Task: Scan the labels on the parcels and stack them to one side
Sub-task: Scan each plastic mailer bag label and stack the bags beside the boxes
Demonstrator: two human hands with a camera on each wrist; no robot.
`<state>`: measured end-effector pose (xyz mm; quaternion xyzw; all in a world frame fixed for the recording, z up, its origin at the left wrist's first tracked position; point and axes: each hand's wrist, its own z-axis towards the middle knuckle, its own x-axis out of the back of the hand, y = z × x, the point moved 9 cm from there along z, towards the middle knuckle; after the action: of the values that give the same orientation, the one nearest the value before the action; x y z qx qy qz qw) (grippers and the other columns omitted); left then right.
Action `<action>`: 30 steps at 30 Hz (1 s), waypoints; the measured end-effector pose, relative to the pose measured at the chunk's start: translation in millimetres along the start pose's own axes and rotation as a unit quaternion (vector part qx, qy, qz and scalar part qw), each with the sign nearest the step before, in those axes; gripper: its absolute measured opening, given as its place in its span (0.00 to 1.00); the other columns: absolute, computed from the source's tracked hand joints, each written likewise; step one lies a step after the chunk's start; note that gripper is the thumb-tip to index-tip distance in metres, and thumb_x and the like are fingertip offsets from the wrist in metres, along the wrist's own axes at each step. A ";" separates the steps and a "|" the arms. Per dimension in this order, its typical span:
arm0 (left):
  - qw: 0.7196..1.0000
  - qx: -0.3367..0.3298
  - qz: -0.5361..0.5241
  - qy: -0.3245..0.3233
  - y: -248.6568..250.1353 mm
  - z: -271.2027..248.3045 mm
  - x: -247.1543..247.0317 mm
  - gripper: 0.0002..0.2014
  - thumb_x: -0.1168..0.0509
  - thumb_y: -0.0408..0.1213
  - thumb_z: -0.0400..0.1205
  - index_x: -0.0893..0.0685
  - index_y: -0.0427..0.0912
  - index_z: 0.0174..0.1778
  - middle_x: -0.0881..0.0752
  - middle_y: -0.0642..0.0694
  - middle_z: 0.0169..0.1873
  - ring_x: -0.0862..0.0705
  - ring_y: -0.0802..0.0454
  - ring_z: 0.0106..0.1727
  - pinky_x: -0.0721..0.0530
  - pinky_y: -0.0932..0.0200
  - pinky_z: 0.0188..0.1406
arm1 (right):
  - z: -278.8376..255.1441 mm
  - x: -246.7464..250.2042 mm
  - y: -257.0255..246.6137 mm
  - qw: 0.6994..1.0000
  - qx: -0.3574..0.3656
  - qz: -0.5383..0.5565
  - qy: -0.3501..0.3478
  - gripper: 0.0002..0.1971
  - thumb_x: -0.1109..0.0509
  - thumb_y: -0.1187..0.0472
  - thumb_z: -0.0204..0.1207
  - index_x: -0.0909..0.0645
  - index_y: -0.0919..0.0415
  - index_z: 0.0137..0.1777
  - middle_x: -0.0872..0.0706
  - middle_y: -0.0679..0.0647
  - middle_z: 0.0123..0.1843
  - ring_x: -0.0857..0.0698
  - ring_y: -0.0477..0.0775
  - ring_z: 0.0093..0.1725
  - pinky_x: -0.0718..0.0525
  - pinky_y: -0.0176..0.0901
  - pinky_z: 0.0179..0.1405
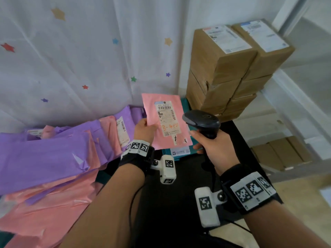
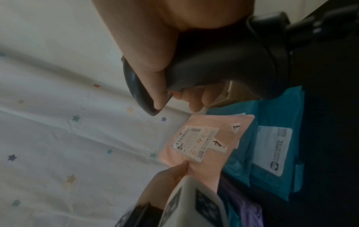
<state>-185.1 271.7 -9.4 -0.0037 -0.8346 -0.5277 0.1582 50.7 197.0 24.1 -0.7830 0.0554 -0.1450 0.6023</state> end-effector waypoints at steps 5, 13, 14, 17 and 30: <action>0.998 0.036 -0.021 0.041 7.4 25.3 -33.6 0.20 0.41 0.23 0.79 0.24 0.32 0.68 0.17 0.35 0.63 0.19 0.39 0.63 0.21 0.52 0.63 | 18.3 21.7 10.7 1.000 -0.022 0.003 0.021 0.10 0.20 0.57 0.73 0.14 0.58 0.50 0.09 0.51 0.37 0.10 0.44 0.32 0.16 0.35 0.30; 0.979 0.057 0.193 0.035 1.4 46.2 -60.9 0.18 0.45 0.28 0.84 0.30 0.30 0.70 0.24 0.33 0.69 0.24 0.38 0.69 0.26 0.55 0.61 | 38.7 33.6 20.9 0.998 -0.049 -0.022 0.028 0.12 0.20 0.53 0.72 0.15 0.55 0.51 0.09 0.52 0.41 0.09 0.44 0.34 0.14 0.35 0.31; 0.972 0.047 0.229 0.032 2.0 47.2 -61.1 0.18 0.45 0.29 0.83 0.30 0.30 0.70 0.25 0.32 0.69 0.25 0.37 0.70 0.27 0.53 0.63 | 40.0 32.1 21.6 0.998 -0.051 -0.024 0.026 0.11 0.20 0.53 0.72 0.15 0.55 0.51 0.09 0.52 0.41 0.09 0.44 0.34 0.14 0.37 0.33; 0.962 0.010 0.270 0.038 7.3 42.7 -54.9 0.24 0.42 0.31 0.81 0.34 0.33 0.75 0.28 0.32 0.71 0.27 0.35 0.71 0.28 0.49 0.68 | 40.9 24.4 20.4 0.998 -0.048 -0.027 0.021 0.10 0.19 0.54 0.72 0.15 0.54 0.49 0.09 0.52 0.40 0.09 0.45 0.35 0.12 0.40 0.36; 0.903 -0.184 0.362 0.138 25.0 -29.9 107.9 0.15 0.38 0.31 0.79 0.15 0.42 0.60 0.18 0.37 0.62 0.21 0.38 0.62 0.29 0.53 0.59 | -4.8 -73.2 -14.1 0.998 0.017 -0.018 -0.060 0.11 0.22 0.51 0.74 0.18 0.56 0.40 0.17 0.50 0.27 0.19 0.50 0.24 0.17 0.46 0.30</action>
<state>-275.4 239.1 53.3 -0.2613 -0.6336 -0.5739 0.4482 -21.6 215.4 27.0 -0.7807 0.0023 -0.1091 0.6153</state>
